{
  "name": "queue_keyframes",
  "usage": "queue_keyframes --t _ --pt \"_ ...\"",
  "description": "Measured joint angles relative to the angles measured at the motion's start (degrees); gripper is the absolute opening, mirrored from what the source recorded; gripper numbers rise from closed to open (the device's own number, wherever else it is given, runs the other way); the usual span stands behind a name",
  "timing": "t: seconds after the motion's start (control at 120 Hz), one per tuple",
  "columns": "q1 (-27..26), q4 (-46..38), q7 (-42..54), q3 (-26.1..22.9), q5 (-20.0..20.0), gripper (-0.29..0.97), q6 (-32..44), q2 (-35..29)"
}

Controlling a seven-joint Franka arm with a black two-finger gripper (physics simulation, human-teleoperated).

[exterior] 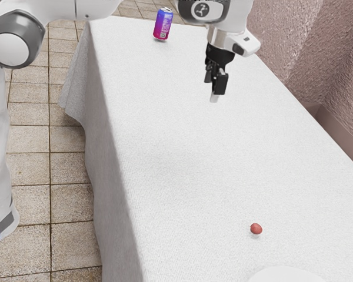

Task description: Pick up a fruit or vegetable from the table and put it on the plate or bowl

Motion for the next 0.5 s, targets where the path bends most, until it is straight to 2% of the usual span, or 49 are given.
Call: queue_keyframes --t 0.342,0.442,0.5 --pt "-0.77 0.71 0.38 -0.22 -0.83 0.68 -3.12 2.04" --pt "0.55 0.51 0.46 -4.23 -0.76 0.68 -3.31 2.24" --pt "-0.53 0.43 0.53 -6.48 -0.74 0.68 -2.99 3.00"
